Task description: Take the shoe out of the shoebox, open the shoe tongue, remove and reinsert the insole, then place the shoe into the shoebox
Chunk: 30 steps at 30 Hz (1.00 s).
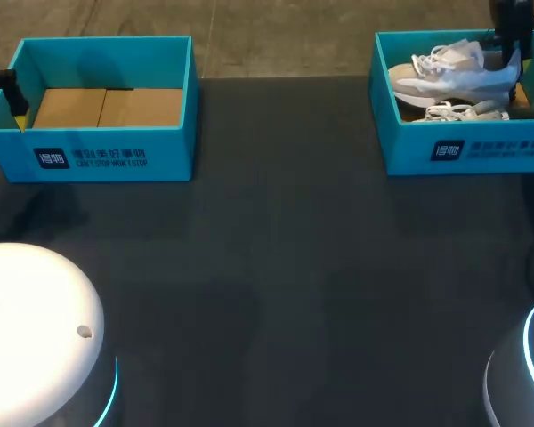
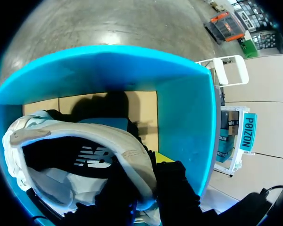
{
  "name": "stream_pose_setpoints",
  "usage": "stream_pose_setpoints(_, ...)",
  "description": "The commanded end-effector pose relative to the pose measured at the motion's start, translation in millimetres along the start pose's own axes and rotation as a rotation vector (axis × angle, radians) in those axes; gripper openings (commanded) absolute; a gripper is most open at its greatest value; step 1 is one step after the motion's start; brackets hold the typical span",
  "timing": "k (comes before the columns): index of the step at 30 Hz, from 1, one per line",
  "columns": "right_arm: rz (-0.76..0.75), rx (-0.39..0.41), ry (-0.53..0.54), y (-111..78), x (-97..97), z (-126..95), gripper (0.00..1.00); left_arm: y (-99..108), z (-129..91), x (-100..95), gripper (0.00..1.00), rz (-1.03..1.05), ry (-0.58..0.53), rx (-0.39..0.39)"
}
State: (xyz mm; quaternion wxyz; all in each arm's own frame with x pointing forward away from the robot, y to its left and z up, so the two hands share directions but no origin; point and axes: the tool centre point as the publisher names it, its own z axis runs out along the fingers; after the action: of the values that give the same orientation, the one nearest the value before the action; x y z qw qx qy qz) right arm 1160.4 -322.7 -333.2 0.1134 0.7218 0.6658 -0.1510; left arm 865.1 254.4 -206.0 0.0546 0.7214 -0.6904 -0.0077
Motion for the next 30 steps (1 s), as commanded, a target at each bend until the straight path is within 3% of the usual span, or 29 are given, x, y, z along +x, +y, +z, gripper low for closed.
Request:
stream_pose_setpoints(1,0.003,0.018,0.012,7.5,2.0,6.8,0.0,0.9,-0.1,0.2,1.0,-0.001,-0.002,0.001)
stream_pose_setpoints(15,0.023,0.024,0.03,2.6,-9.8,1.1,0.0,0.9,-0.1,0.2,1.0,-0.001,-0.002,0.001)
stream_pose_setpoints(30,0.017,0.052,0.027,0.7,-14.4,14.9,0.0,0.9,-0.1,0.2,1.0,-0.001,-0.002,0.001)
